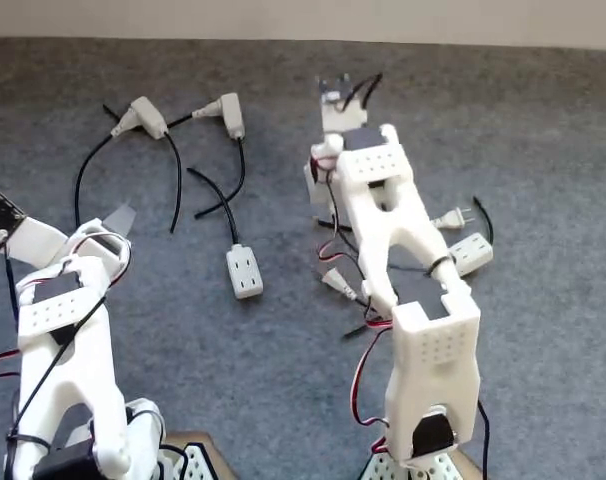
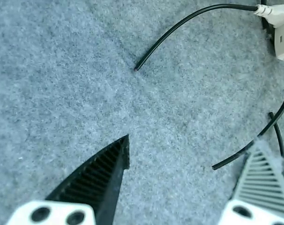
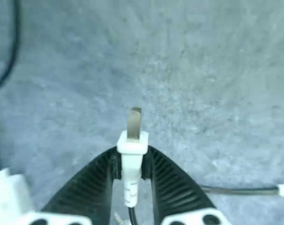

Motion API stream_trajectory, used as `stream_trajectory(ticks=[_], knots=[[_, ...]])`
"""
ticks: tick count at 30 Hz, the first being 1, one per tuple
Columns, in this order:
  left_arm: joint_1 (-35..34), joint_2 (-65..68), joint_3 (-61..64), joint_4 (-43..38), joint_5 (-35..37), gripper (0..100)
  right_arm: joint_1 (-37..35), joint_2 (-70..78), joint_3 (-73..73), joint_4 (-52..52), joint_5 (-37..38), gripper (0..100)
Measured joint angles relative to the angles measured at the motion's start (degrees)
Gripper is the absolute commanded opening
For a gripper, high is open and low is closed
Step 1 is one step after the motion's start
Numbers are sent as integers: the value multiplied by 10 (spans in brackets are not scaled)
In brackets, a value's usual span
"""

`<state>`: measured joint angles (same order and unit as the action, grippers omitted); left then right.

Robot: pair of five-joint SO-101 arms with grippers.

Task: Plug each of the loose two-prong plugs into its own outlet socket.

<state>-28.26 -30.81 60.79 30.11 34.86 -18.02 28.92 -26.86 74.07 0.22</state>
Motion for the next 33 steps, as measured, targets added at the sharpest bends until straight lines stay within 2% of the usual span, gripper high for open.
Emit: stream_trajectory(ticks=[6,10,15,25,29,33], knots=[[0,0,0,0,0,368,-1,0,-171,135,0,6],[0,0,0,0,0,368,-38,0,-267,229,47,6],[0,0,0,0,0,368,-84,-19,-304,248,99,6],[4,0,0,0,1,368,-148,-258,-137,248,107,6],[28,0,0,-1,1,368,-150,-363,-51,248,113,6],[73,0,0,-2,0,368,-150,-455,32,248,158,6]])
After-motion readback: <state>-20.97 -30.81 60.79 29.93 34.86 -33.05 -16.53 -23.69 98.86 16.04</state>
